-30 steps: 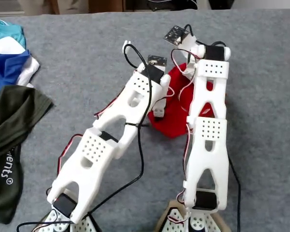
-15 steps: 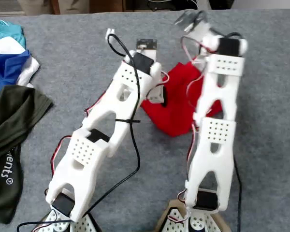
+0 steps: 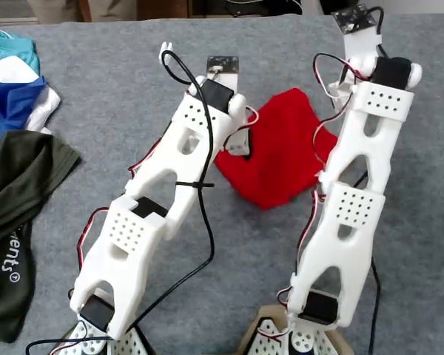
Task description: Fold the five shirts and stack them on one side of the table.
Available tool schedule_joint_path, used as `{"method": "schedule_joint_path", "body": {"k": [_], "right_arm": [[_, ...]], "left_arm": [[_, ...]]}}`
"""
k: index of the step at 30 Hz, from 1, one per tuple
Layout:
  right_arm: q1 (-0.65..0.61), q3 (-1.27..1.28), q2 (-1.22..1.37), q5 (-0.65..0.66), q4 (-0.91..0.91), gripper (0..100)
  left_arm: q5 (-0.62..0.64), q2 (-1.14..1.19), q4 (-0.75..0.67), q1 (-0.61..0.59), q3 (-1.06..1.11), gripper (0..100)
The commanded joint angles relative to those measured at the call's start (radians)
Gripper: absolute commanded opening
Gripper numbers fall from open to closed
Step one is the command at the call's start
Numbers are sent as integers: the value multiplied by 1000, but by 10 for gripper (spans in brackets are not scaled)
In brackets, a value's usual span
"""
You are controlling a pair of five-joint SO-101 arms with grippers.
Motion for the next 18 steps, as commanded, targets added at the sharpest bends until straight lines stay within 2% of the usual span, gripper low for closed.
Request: {"method": "schedule_joint_path", "body": {"k": [1, 5, 11, 13, 15, 18], "right_arm": [[42, 58, -120, -100, 18, 321], [65, 369, -274, -249, 18, 321], [13, 909, -541, -529, -17, 321], [-1, 1009, -585, -620, -80, 321], [-4, 1078, -596, -770, -146, 321], [1, 1155, -596, -959, -213, 320]], "left_arm": [[8, -10, -66, -9, -9, 219], [8, 25, -129, -9, -9, 203], [0, 25, -109, -29, -11, 204], [-44, 25, -92, -43, -11, 205], [-91, 25, -46, -55, -32, 205], [-104, 27, 25, -80, -89, 205]]}}
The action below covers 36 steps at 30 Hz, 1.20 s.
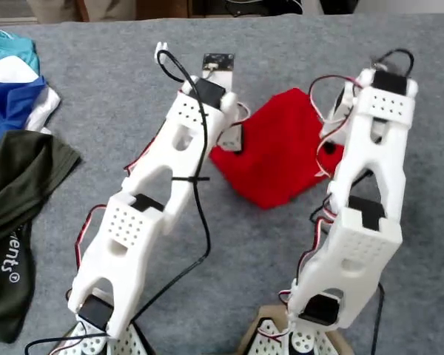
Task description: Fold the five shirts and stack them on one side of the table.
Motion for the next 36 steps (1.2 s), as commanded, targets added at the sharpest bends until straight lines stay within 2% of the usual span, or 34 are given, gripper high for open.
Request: {"method": "schedule_joint_path", "body": {"k": [1, 8, 17, 23, 27, 36], "right_arm": [[-8, 82, -77, -215, -87, 320], [-18, 159, -76, -334, -232, 320], [-44, 177, -76, -370, -404, 320], [-105, 176, -44, -370, -411, 320], [-105, 168, 27, -411, -414, 320], [-104, 77, 213, -416, -405, 320]], "left_arm": [[-20, -21, 63, -37, -89, 205], [-20, -22, 78, -61, -143, 205], [-20, -22, 78, -61, -143, 204], [-20, -21, 78, -61, -143, 204], [-20, -21, 78, -66, -143, 204], [-20, -13, 78, -64, -143, 204]]}}
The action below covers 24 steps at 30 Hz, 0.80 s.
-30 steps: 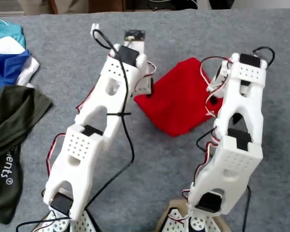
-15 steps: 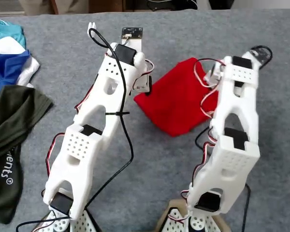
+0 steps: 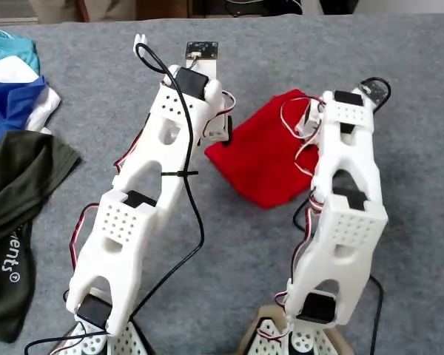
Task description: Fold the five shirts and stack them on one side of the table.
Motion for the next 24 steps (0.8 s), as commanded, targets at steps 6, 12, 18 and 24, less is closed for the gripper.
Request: {"method": "schedule_joint_path", "body": {"k": [6, 12, 18, 24], "right_arm": [[-8, -73, 68, -14, 2, 274], [-7, -76, 65, -6, 32, 94], [-5, -96, 68, -5, 143, 90], [7, -97, 64, -2, 180, 9]], "left_arm": [[-8, -13, 9, -11, -44, 204], [-8, -13, 9, -11, -44, 204], [-8, -13, 9, -9, -44, 204], [-8, -15, 9, -8, -44, 204]]}}
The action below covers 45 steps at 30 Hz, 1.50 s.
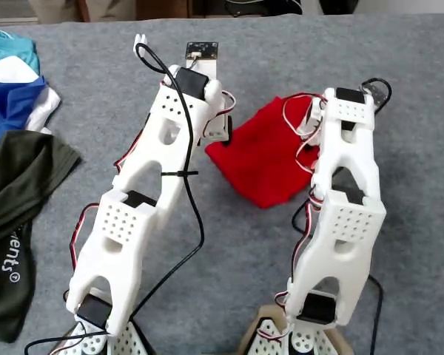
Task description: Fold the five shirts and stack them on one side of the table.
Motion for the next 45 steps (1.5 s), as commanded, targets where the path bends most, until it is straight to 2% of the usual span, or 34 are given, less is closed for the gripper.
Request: {"method": "schedule_joint_path", "body": {"k": [1, 4, 9, 16, 25, 39, 45], "right_arm": [[8, -1, -4, 0, 40, 3], [42, -2, -4, 3, 40, 4], [133, -41, -4, 129, 69, 4], [355, -197, 1, 272, 222, 4], [628, -418, 1, 439, 365, 4], [1116, -469, -2, 812, 365, 4], [1267, -515, 2, 890, 342, 4]], "left_arm": [[-8, -16, 9, -9, -44, 204], [-8, -21, 11, -14, -44, 204], [-8, -22, 11, -17, -44, 204], [-43, -27, 11, -48, -52, 200], [-86, -174, 11, -115, 34, 202], [-143, -414, 11, -272, 229, 204], [-183, -490, 11, -311, 330, 204]]}}
